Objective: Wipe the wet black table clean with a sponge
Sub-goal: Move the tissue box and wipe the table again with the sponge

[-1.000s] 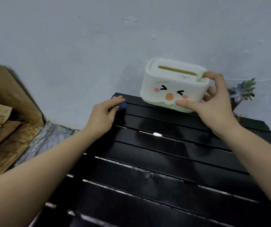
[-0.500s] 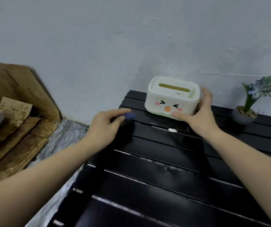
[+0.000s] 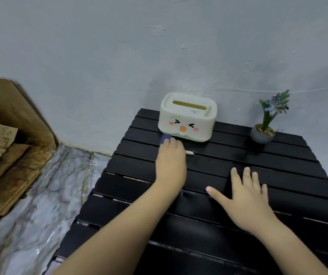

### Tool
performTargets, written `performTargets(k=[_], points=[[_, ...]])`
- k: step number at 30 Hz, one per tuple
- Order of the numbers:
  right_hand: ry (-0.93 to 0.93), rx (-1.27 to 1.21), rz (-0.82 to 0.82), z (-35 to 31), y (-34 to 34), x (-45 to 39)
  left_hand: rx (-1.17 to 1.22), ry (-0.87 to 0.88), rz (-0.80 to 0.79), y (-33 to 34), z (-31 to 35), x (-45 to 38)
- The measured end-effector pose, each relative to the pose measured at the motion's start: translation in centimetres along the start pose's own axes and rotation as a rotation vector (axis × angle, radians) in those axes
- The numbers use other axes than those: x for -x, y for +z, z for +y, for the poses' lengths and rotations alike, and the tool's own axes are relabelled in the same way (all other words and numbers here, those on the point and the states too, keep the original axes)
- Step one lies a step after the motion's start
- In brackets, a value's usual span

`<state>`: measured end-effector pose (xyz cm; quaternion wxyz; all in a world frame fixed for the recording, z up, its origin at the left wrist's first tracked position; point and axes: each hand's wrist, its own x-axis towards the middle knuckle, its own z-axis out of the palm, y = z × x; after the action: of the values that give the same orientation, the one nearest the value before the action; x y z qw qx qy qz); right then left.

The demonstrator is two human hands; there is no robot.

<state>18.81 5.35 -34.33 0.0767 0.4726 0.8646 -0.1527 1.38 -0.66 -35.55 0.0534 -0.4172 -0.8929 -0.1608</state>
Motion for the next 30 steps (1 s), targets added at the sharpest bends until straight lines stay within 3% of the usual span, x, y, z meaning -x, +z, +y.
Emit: performTargets(k=[4, 10, 12, 15, 18, 20, 24, 30], points=[[-0.042, -0.015, 0.036, 0.7, -0.1, 0.6, 0.418, 0.297, -0.142, 0.8, 2.8, 2.0], [0.050, 0.020, 0.034, 4.1, -0.7, 4.3, 0.826, 0.170, -0.404, -2.3, 0.3, 0.7], [0.085, 0.024, 0.054, 5.5, -0.6, 5.8, 0.822, 0.135, -0.319, -3.5, -1.6, 0.6], [0.094, -0.016, 0.068, 6.9, -0.4, 7.4, 0.608, 0.043, -0.090, -3.0, -4.0, 1.6], [0.071, -0.063, 0.085, 7.6, -0.2, 8.4, 0.312, -0.009, -0.065, -0.9, -3.7, 2.4], [0.062, -0.093, 0.093, 8.0, -0.2, 8.9, 0.260, -0.016, -0.035, 0.1, -1.7, 2.3], [0.058, -0.109, 0.105, 8.3, 0.0, 10.3, 0.367, 0.246, -0.131, 1.6, 5.1, 3.0], [0.167, -0.067, 0.079, 10.0, 0.1, 14.5, 0.773, 0.480, -0.441, 0.6, 11.9, 8.8]])
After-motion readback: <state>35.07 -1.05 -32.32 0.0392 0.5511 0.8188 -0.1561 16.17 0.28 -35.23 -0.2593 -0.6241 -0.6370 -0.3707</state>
